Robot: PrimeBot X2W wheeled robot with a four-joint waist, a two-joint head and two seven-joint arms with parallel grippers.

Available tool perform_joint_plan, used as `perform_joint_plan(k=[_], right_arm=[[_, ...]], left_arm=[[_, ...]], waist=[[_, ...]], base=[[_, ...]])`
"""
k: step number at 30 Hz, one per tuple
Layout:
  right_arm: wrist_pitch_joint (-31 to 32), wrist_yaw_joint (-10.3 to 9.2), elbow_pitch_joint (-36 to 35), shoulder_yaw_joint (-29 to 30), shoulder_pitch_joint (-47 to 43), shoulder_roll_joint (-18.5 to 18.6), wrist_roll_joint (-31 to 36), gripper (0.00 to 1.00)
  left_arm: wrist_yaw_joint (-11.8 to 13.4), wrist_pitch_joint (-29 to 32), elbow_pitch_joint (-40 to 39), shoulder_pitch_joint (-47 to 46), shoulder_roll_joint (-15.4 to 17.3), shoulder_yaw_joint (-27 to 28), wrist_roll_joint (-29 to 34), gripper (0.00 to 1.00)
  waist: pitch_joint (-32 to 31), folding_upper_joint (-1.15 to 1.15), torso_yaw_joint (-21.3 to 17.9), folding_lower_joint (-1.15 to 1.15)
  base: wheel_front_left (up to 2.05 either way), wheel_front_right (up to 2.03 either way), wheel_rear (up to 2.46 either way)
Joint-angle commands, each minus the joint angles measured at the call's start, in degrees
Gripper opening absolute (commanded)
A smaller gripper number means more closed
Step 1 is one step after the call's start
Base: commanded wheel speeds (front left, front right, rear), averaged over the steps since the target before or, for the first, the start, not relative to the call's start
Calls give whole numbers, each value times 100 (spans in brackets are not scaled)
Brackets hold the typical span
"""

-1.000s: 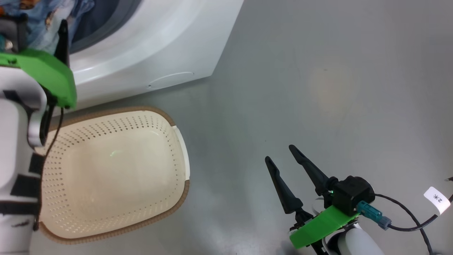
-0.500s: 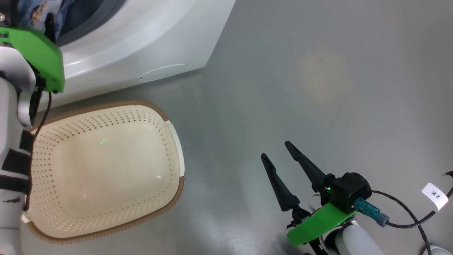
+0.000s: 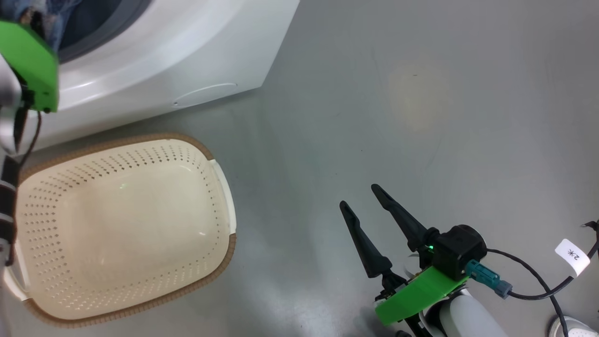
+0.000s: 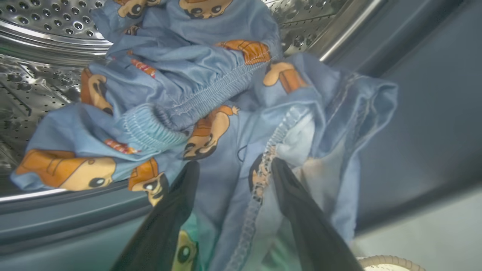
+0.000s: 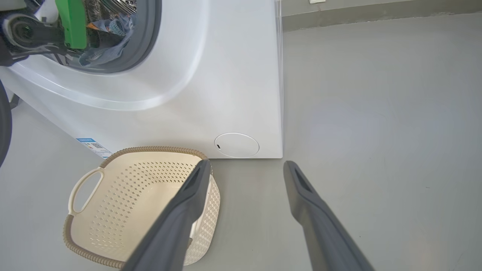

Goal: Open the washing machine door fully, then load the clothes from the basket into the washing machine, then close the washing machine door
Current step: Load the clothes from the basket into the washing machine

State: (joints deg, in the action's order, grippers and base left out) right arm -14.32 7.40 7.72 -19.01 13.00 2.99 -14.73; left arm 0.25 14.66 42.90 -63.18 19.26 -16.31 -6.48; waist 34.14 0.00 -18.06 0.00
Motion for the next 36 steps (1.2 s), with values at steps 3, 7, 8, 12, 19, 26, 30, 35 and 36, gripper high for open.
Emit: perform_joint_plan(k=[3,7,8,12,19,26,30,35,36], right_arm=[[-68,9,-165,-131,-77,-12,-78,100],[-68,9,-188,-124,-89,-12,-58,100],[-68,9,-194,-126,-89,-12,-54,100],[-68,9,-205,-137,-71,-12,-46,100],[-68,9,-217,-158,-47,-12,-49,100],[-68,9,-226,-156,-37,-12,-61,100],[-68,9,-235,-146,-31,-12,-67,100],[-68,9,-234,-129,-31,-12,-60,100],[-68,9,-234,-129,-28,-12,-58,100]], left_arm=[[46,77,34,-258,367,49,142,100],[65,84,199,-345,400,20,143,100],[76,78,234,-361,405,11,146,100],[83,67,365,-431,403,-35,146,100],[44,29,524,-561,370,-179,181,35],[-8,-27,675,-683,357,-293,171,0],[25,-154,713,-742,345,-292,129,0],[211,-474,741,-787,340,-183,27,0],[240,-550,739,-802,340,-168,12,0]], waist=[[55,0,-40,0],[107,0,-45,0],[118,0,-46,0],[159,0,-48,0],[218,0,-66,0],[256,0,-99,0],[275,0,-96,0],[277,0,-68,0],[277,0,-61,0]], base=[[0,0,0],[0,0,0],[0,0,0],[0,0,0],[0,0,0],[0,0,0],[0,0,0],[0,0,0],[0,0,0]])
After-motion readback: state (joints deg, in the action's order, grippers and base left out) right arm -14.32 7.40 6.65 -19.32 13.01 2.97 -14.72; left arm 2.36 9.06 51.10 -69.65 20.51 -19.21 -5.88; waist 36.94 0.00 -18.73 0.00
